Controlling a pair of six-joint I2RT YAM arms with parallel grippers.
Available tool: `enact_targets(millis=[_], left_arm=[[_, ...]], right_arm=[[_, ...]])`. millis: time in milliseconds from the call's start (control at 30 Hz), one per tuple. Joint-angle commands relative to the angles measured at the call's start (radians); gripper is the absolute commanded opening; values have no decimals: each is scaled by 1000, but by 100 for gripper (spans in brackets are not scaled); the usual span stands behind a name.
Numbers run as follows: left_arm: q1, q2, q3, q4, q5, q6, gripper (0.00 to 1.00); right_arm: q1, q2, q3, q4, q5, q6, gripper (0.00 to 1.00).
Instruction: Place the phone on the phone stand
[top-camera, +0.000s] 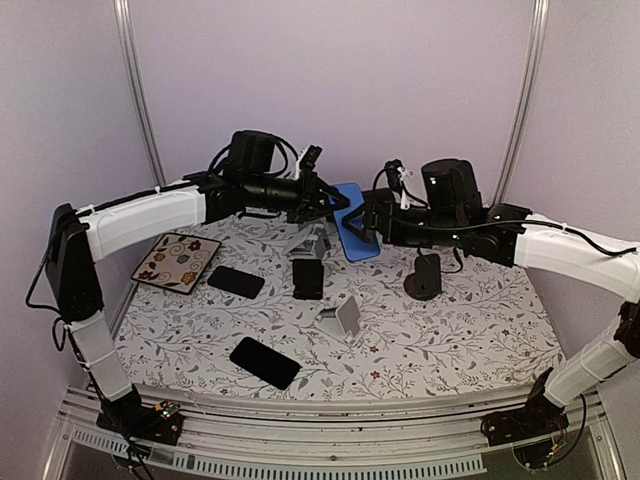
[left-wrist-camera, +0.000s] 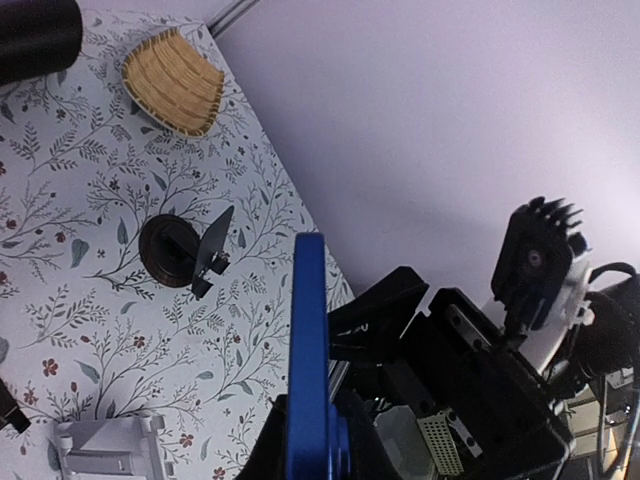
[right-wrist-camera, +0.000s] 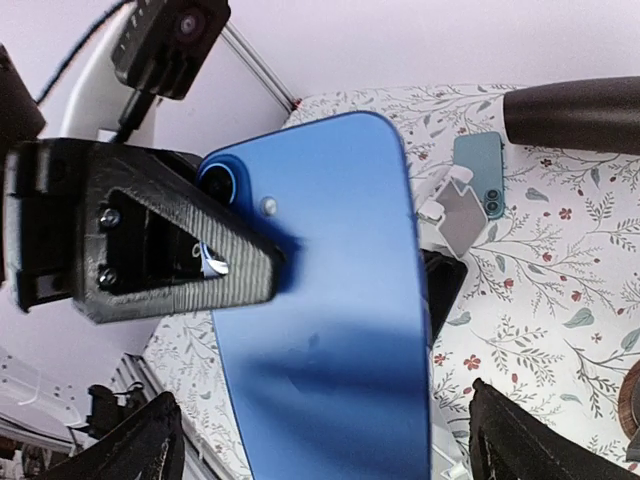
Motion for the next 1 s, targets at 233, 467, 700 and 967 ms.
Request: enact_targets(millis=[233,467,700,967], left_arm=[[59,-146,-120,752,135,-341,0],[57,-144,-123,817,150,-360,0],[46,-159,-164,799,151,-336,0],[46,-175,-152,629,105,-275,87]], right_arm=[[-51,-128,-132,499,-326,214,90],[-50,-121,-117,593,-308,289,67],[-51,-102,-97,608,-286,283,45],[-45,-119,-31,426,-174,150,2]])
